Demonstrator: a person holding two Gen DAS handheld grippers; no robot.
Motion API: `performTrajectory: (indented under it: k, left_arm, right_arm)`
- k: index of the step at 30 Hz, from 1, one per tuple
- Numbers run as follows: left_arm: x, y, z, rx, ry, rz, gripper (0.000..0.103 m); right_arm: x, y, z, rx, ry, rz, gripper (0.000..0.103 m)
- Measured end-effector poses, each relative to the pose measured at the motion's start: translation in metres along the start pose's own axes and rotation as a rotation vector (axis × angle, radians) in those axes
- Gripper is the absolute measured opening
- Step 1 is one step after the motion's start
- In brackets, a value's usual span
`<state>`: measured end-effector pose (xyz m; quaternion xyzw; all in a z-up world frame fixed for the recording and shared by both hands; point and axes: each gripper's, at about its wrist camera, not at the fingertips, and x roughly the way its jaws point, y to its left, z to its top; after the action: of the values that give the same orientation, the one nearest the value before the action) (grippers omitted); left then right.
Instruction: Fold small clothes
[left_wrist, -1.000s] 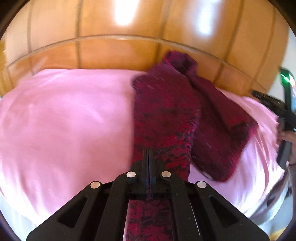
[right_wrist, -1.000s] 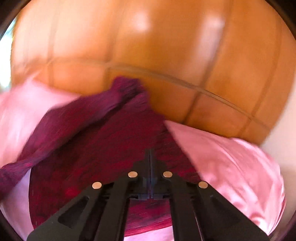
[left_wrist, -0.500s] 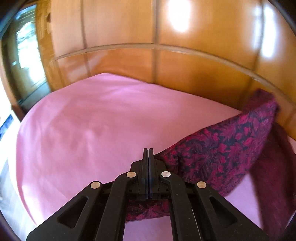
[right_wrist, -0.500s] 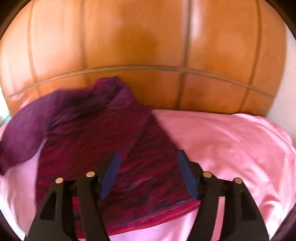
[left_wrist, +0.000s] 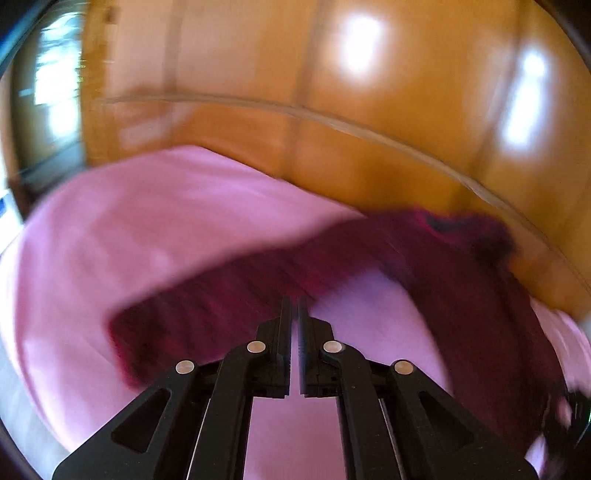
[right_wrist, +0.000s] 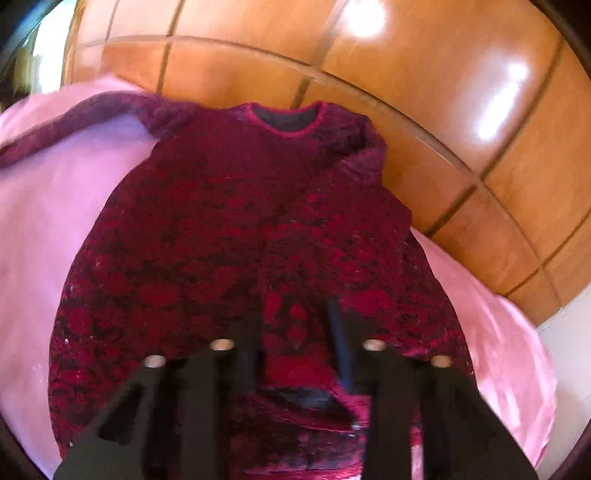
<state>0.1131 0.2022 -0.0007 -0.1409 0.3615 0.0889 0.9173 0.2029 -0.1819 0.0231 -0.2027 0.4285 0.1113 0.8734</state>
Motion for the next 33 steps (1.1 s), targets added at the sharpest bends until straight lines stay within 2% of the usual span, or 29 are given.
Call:
performTrajectory:
  k: [1, 2, 4, 5, 10, 12, 15, 17, 18, 19, 20, 21, 22, 23, 24, 26, 29, 30, 32, 33]
  left_arm:
    - [-0.002, -0.011, -0.014, 0.023, 0.022, -0.045, 0.065]
    - [-0.003, -0.021, -0.024, 0.031, 0.023, -0.078, 0.087]
    - [-0.007, -0.038, -0.043, 0.046, 0.024, -0.147, 0.087]
    - [-0.002, -0.049, -0.050, 0.070, 0.066, -0.198, 0.087]
    - [0.015, -0.097, -0.084, 0.112, 0.221, -0.354, 0.078]
    - [0.025, -0.108, -0.088, 0.098, 0.284, -0.419, 0.072]
    - [0.039, -0.121, -0.096, 0.047, 0.374, -0.506, 0.072]
    - [0.046, -0.130, -0.101, 0.000, 0.425, -0.553, 0.072]
    - [0.049, -0.134, -0.103, -0.023, 0.443, -0.575, 0.071]
    - [0.053, -0.138, -0.105, -0.038, 0.458, -0.591, 0.068]
    - [0.055, -0.140, -0.108, -0.043, 0.466, -0.593, 0.065]
    - [0.058, -0.141, -0.112, -0.046, 0.471, -0.582, 0.062]
    - [0.060, -0.143, -0.113, -0.047, 0.472, -0.574, 0.051]
    - [0.062, -0.144, -0.110, -0.044, 0.479, -0.574, 0.040]
    - [0.064, -0.144, -0.109, -0.048, 0.488, -0.574, 0.035]
    - [0.071, -0.141, -0.107, -0.082, 0.505, -0.577, 0.023]
    - [0.078, -0.143, -0.103, -0.098, 0.513, -0.584, 0.017]
    - [0.076, -0.148, -0.104, -0.096, 0.509, -0.583, 0.017]
    - [0.070, -0.150, -0.103, -0.076, 0.490, -0.577, 0.015]
    - [0.065, -0.151, -0.100, -0.065, 0.478, -0.576, 0.015]
  right_arm:
    - [-0.006, -0.015, 0.002, 0.039, -0.011, 0.004, 0.017]
    - [-0.012, -0.032, 0.002, 0.075, -0.028, 0.003, 0.017]
    - [-0.026, -0.069, 0.007, 0.171, -0.066, -0.022, 0.017]
    - [-0.030, -0.091, 0.008, 0.214, -0.080, -0.047, 0.017]
    - [-0.019, -0.196, 0.013, 0.377, -0.069, -0.226, 0.016]
    - [0.002, -0.241, 0.013, 0.451, -0.032, -0.291, 0.016]
    - [0.037, -0.289, 0.010, 0.525, 0.039, -0.354, 0.016]
    - [0.057, -0.308, 0.005, 0.559, 0.088, -0.366, 0.017]
    - [0.067, -0.316, 0.001, 0.576, 0.113, -0.351, 0.023]
    - [0.070, -0.320, -0.001, 0.584, 0.122, -0.355, 0.040]
    - [0.073, -0.323, -0.004, 0.589, 0.124, -0.367, 0.052]
    - [0.071, -0.324, -0.009, 0.601, 0.118, -0.360, 0.071]
    - [0.067, -0.325, -0.012, 0.619, 0.106, -0.348, 0.079]
    - [0.063, -0.325, -0.016, 0.641, 0.090, -0.329, 0.080]
    - [0.060, -0.329, -0.022, 0.659, 0.077, -0.299, 0.082]
    - [0.042, -0.323, -0.037, 0.703, 0.049, -0.181, 0.085]
    - [0.032, -0.298, -0.062, 0.750, 0.063, 0.111, 0.085]
    - [0.035, -0.288, -0.071, 0.753, 0.092, 0.169, 0.085]
    - [0.046, -0.276, -0.082, 0.749, 0.148, 0.207, 0.081]
    - [0.053, -0.269, -0.086, 0.751, 0.176, 0.233, 0.067]
